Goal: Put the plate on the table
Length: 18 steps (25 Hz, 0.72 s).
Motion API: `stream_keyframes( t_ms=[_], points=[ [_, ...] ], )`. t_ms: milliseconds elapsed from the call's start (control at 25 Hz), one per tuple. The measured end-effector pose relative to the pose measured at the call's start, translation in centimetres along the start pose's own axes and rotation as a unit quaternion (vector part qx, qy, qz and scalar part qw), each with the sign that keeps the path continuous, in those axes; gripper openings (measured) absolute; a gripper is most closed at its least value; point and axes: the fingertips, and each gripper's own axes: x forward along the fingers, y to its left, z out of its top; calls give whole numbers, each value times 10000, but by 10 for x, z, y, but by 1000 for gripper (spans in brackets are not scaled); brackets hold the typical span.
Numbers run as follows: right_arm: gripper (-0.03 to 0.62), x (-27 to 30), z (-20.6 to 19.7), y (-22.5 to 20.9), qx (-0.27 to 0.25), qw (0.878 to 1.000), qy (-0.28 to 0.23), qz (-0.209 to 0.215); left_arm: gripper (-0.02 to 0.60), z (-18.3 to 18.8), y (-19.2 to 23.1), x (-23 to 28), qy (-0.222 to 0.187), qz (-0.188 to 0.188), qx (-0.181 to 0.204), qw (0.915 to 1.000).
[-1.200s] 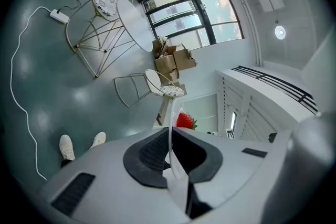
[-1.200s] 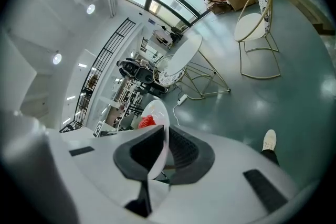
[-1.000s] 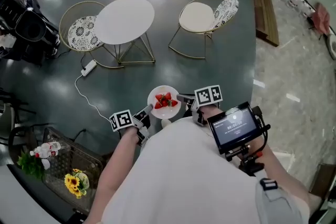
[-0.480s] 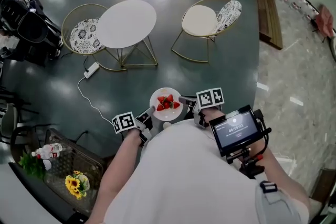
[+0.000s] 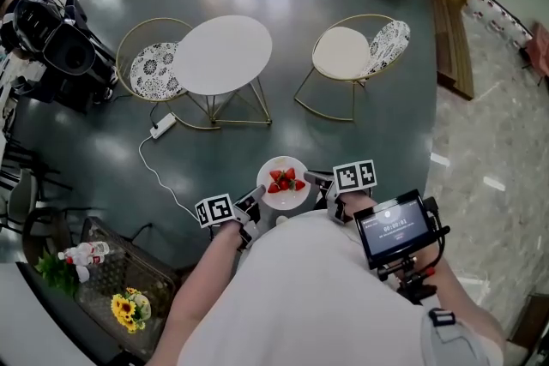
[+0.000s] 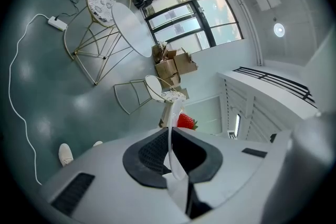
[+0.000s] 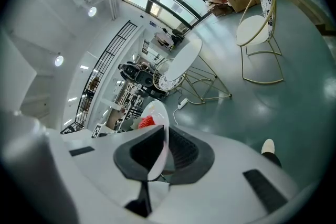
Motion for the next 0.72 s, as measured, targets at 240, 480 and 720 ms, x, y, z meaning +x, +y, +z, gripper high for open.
stream_keyframes(
  t_ms=[240, 480, 720],
  points=[
    [28, 3, 2, -4, 24, 10000, 29, -61, 18, 3, 4, 4, 65, -4, -53, 10000],
    [28, 3, 2, -6, 71, 9999, 23, -90, 18, 3, 6, 5, 14, 57, -26, 10000],
    [28, 4, 4, -4, 58, 10000, -11, -37, 18, 4, 5, 4, -32, 63, -25, 10000]
  ],
)
